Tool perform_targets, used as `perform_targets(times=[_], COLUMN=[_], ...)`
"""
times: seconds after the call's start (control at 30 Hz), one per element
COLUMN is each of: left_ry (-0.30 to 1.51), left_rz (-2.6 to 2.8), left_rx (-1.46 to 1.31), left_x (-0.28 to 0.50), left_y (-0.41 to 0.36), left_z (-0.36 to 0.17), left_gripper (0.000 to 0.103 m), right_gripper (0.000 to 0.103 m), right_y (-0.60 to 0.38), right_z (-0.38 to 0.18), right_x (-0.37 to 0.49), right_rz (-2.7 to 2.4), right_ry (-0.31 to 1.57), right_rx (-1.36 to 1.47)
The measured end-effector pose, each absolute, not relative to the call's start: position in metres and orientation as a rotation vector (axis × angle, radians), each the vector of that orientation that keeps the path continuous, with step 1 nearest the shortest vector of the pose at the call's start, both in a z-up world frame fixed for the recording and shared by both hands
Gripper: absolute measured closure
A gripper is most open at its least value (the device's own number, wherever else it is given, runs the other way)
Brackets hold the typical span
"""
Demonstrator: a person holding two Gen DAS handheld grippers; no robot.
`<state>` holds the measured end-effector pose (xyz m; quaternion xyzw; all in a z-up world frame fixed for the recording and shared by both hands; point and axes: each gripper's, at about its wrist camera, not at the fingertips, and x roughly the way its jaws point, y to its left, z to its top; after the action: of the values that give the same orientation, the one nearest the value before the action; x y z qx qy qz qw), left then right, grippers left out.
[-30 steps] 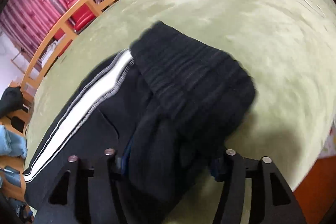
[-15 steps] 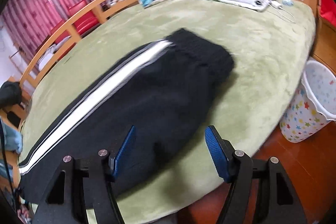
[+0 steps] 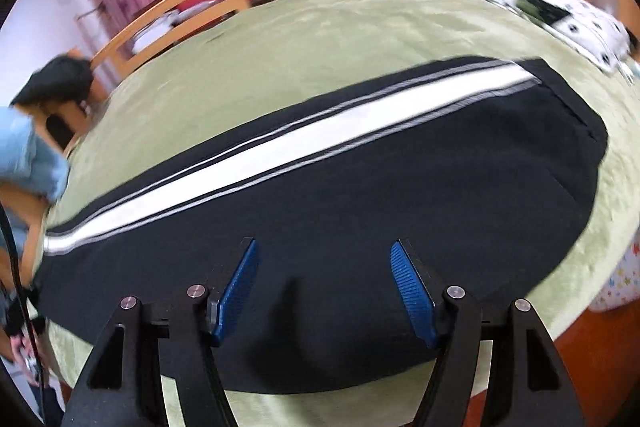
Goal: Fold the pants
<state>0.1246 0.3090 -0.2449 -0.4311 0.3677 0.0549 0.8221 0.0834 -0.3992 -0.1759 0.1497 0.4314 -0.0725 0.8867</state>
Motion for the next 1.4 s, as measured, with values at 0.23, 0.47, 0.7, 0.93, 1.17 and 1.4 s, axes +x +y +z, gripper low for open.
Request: perform_targets(times=[0.23, 0.47, 0.7, 0.93, 1.17, 1.4], left_ry=[0.784, 0.687, 0.578, 0.582, 0.880, 0.951], left_rz=[0.171, 0.153, -0.059, -0.333, -0.663, -0.555], left_rx=[-0.875, -0.681, -0.438, -0.285, -0.277, -0.285], left_x=[0.147, 0.132, 0.137, 0.139, 0.140, 0.125], left_y=[0.303, 0.277, 0.161, -0.008, -0.142, -0.100], left_z=[-0.245, -0.167, -0.047, -0.004, -0.084, -0.122], left_gripper=[0.064, 0.078, 0.079, 0.079, 0.054, 0.039], right_gripper=[0.035, 0.035, 0.035, 0.035, 0.035, 0.035], right_y=[-0.376, -0.374, -0.383, -0.416, -0.445, -0.428], right_z=[-0.177, -0.178, -0.168, -0.168, -0.181, -0.185], right_x=[0.084, 0.078, 0.065, 0.035, 0.017, 0.027], right_rz=[-0.067, -0.104, -0.102, -0.095, -0.076, 0.033], right_ry=[0.892, 0.894, 0.870, 0.810, 0.820, 0.811], right_rx=[0.335, 0.280, 0.200, 0.263, 0.377, 0.399])
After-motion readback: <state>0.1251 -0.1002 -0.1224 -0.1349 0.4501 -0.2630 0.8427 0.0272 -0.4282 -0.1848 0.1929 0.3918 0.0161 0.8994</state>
